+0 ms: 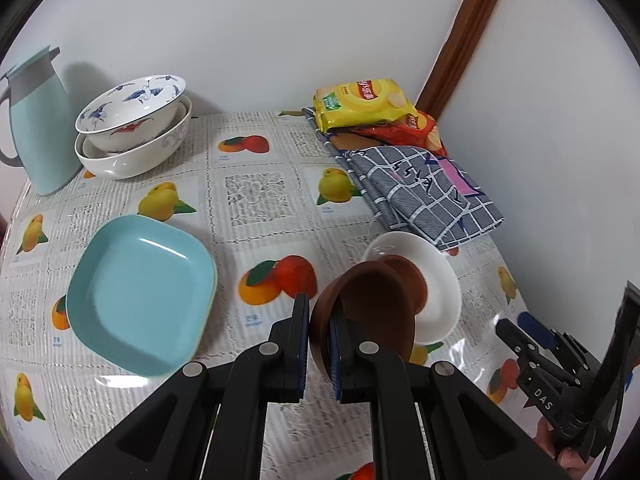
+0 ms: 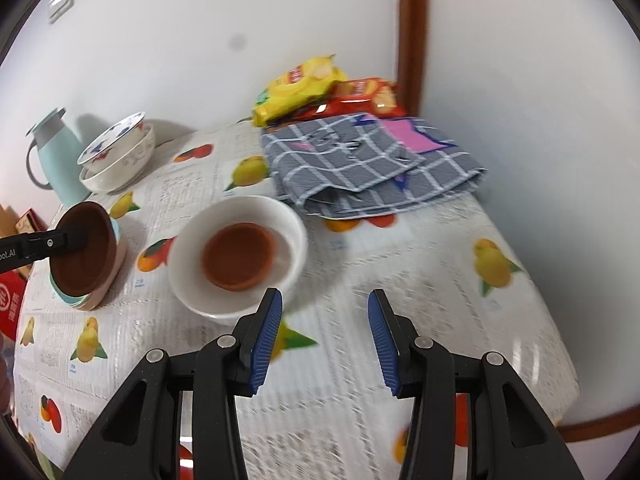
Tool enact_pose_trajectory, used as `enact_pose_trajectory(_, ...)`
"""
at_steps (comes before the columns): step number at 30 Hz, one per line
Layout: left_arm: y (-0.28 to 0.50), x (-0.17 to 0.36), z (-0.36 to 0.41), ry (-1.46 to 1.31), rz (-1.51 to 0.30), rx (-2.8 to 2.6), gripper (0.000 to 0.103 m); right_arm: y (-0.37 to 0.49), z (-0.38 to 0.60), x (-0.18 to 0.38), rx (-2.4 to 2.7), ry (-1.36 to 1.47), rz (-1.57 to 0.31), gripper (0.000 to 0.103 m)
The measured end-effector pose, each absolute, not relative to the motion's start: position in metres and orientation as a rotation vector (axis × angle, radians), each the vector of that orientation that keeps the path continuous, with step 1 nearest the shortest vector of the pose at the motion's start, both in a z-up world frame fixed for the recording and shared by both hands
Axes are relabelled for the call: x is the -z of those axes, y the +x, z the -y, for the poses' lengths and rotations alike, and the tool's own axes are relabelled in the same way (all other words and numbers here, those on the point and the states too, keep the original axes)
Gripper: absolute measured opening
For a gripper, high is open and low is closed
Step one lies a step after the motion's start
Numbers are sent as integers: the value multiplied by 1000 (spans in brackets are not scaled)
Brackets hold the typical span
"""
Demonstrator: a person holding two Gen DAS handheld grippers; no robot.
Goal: Organize plates and bowls
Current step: 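Carry the held brown bowl with the left tool over the white bowl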
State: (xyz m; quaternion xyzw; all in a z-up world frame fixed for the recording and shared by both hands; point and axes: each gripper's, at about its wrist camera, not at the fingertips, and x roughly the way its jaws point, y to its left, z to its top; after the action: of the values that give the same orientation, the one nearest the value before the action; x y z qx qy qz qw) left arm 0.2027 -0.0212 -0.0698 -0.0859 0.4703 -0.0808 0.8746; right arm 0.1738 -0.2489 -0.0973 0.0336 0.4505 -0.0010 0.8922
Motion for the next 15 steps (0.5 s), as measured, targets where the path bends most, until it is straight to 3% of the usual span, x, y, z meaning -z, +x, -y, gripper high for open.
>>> enact_pose_trajectory(15, 193, 66, 74, -195, -975, 165, 9, 119, 306, 82, 125, 91, -888, 49)
